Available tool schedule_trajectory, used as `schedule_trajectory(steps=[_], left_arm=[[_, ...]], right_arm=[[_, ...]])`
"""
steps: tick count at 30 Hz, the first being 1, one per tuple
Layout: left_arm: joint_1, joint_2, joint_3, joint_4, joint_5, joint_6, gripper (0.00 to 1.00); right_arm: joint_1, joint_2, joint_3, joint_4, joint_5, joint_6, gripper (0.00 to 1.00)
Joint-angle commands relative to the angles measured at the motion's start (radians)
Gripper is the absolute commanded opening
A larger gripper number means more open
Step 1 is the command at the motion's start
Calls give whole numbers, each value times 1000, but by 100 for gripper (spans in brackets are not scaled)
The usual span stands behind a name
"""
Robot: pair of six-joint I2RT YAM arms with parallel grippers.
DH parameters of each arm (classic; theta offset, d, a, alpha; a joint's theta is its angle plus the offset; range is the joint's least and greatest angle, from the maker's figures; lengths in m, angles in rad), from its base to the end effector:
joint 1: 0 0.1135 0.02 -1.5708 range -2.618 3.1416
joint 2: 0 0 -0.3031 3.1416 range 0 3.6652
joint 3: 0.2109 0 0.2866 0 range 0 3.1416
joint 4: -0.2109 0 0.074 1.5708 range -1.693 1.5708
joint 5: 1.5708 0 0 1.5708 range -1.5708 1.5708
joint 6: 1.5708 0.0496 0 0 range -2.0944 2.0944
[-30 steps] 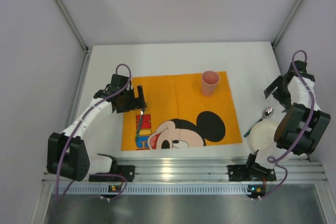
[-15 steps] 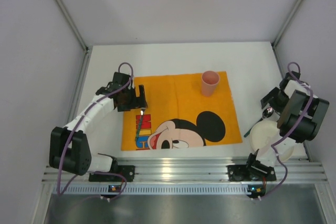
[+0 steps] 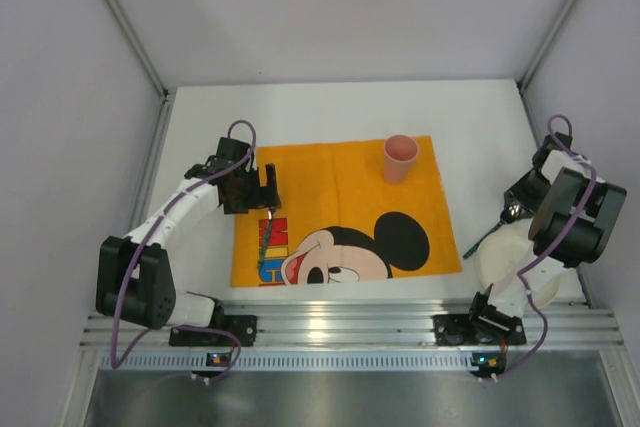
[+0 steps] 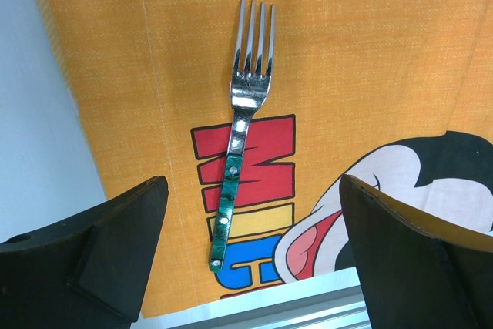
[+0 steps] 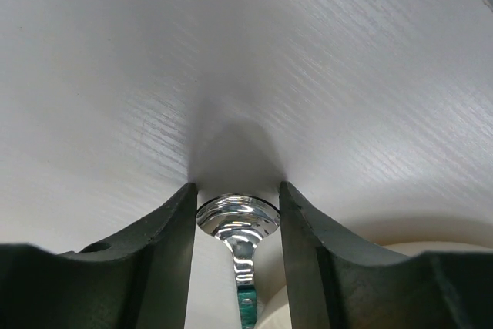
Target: Set the dinner table for one person
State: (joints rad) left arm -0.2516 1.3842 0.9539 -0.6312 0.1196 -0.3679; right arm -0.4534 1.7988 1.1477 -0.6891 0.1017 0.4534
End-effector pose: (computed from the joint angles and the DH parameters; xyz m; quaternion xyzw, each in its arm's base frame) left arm 0.2926 -0.0813 0.2414 -0.0411 0.9653 -0.1317 0.2219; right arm 0.3358 -0.1692 0.1666 0.4398 0.8893 -0.0505 0.1149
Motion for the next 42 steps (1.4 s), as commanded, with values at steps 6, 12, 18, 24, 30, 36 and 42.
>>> schedule_trajectory(steps=[6, 12, 18, 24, 30, 36, 42], left_arm=[[-5, -14, 25, 2, 2, -8, 98], [-6, -25, 39, -5, -8, -19, 98], [-6, -47, 34, -4, -14, -39, 98], [-6, -68, 3, 4, -15, -48, 98], [-6, -68, -4, 10, -6, -48, 98], [-6, -54, -1, 27, 9, -52, 98], [-8, -71, 13, 15, 12, -51, 98]], right_arm=[[39, 54, 66, 63, -26, 4, 0], [131, -33, 262, -70, -39, -12, 0], [315, -125, 530, -242, -21, -90, 0], [493, -252, 621, -329, 0, -140, 0], [565, -398, 675, -415, -133, -177, 0], [591, -472, 562, -449, -393, -208, 0], [702, -478, 373, -420, -436, -197, 0]])
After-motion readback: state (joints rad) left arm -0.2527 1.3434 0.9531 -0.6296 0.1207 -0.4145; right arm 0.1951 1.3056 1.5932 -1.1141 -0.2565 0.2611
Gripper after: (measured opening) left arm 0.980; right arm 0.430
